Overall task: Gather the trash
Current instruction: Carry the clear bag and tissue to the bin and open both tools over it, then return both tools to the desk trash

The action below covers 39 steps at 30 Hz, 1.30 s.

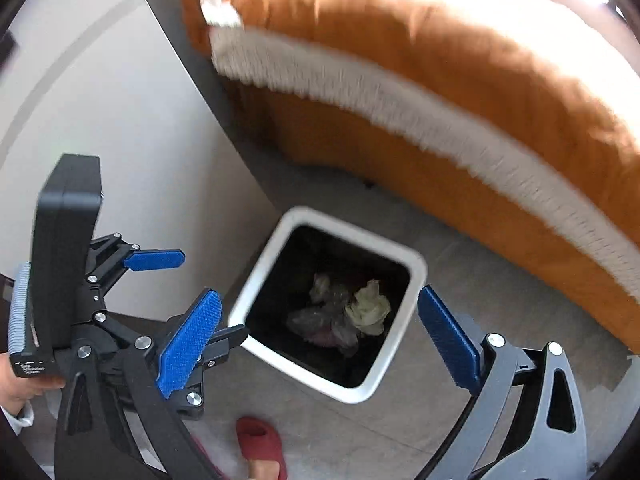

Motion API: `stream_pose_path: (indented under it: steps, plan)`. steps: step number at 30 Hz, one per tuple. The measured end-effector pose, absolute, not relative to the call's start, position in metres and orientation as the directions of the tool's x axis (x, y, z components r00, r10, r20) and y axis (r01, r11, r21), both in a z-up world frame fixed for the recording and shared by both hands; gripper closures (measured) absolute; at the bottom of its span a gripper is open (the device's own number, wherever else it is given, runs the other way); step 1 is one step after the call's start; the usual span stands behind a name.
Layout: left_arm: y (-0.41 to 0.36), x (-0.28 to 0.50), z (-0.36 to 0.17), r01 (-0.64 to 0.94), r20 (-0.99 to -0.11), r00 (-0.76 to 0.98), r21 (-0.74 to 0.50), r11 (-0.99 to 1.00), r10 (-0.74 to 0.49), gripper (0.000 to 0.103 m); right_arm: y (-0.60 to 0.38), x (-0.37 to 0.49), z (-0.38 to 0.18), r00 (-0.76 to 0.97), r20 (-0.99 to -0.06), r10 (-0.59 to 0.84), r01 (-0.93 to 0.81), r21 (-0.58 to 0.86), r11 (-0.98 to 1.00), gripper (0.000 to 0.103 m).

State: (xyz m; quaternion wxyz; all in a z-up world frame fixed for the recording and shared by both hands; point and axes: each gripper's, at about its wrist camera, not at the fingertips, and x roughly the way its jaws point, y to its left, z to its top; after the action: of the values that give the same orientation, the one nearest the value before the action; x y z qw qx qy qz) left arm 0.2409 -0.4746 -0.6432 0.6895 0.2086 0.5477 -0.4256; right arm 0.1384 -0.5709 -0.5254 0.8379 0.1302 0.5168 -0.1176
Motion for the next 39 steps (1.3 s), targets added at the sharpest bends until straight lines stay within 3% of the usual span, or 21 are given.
stream_pose_path:
  steps: [12, 18, 24, 33, 39]
  plan:
    - [-0.405, 0.21, -0.357, 0.772, -0.793, 0.24, -0.194, 0.605, -0.56, 0.005, -0.505, 0.116, -0.241, 0.707, -0.695, -0.126, 0.258, 0.089, 0.962, 0.005]
    - [-0.327, 0.203, -0.269, 0.708, -0.749, 0.368, -0.159, 0.689, -0.551, 0.005, -0.449, 0.13, -0.162, 0.793, -0.608, -0.037, 0.132, 0.112, 0.985, 0.005]
    - [-0.222, 0.205, -0.219, 0.538, -0.727, 0.538, -0.094, 0.838, -0.427, 0.005, -0.374, 0.153, -0.13, 0.81, -0.574, 0.117, -0.045, 0.137, 0.989, 0.005]
    - [-0.054, 0.197, -0.203, 0.188, -0.726, 0.666, -0.06, 0.98, -0.172, 0.005, -0.242, 0.187, -0.123, 0.732, -0.589, 0.342, -0.339, 0.12, 0.933, 0.005]
    - [0.031, 0.209, -0.196, 0.076, -0.703, 0.707, -0.027, 0.997, -0.073, 0.005, -0.171, 0.195, -0.135, 0.648, -0.619, 0.444, -0.458, 0.149, 0.876, 0.005]
